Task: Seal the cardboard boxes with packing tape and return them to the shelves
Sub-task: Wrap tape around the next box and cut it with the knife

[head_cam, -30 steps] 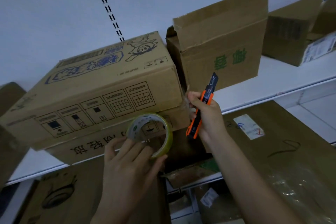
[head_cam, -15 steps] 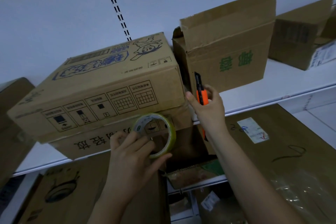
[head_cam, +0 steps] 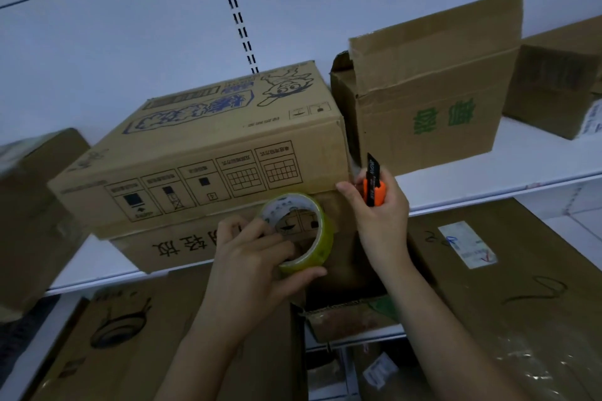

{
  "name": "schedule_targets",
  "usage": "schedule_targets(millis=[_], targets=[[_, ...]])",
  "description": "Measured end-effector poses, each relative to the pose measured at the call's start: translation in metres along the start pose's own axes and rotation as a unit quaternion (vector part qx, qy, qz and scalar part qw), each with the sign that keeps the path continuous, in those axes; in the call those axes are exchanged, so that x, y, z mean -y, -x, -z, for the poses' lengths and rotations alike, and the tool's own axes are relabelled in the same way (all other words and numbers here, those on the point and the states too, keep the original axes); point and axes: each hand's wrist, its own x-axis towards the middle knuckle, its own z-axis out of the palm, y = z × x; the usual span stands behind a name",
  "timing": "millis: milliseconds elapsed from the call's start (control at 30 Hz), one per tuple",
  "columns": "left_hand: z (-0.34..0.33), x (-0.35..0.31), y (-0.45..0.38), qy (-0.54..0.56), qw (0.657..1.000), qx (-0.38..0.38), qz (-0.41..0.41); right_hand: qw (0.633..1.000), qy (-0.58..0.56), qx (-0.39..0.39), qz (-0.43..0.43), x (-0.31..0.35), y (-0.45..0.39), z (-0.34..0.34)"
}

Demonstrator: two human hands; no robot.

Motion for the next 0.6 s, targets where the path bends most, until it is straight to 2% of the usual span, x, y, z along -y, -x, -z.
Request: schedule_targets(millis=[167, 300, 367, 600], targets=[[0.005, 0.005, -0.007, 0.005, 1.000, 0.007, -0.014, 0.991, 0.124, -0.030, 0.030, 0.002, -0.007, -0.008], [0.018, 0.016, -0.015, 0.045, 0.997, 0.060, -0.031, 0.980, 0.187, -0.056, 0.026, 0.005, -0.005, -0.010], [0.027, 0.023, -0.014, 0.029, 0.995, 0.078, -0.050, 0.974, 0.216, -0.070, 0.010, 0.006, -0.003, -0.013], [0.091, 0.097, 0.045, -0.045, 0.998, 0.040, -0.032, 0.947, 0.278, -0.151, -0.050, 0.017, 0.001, -0.010]])
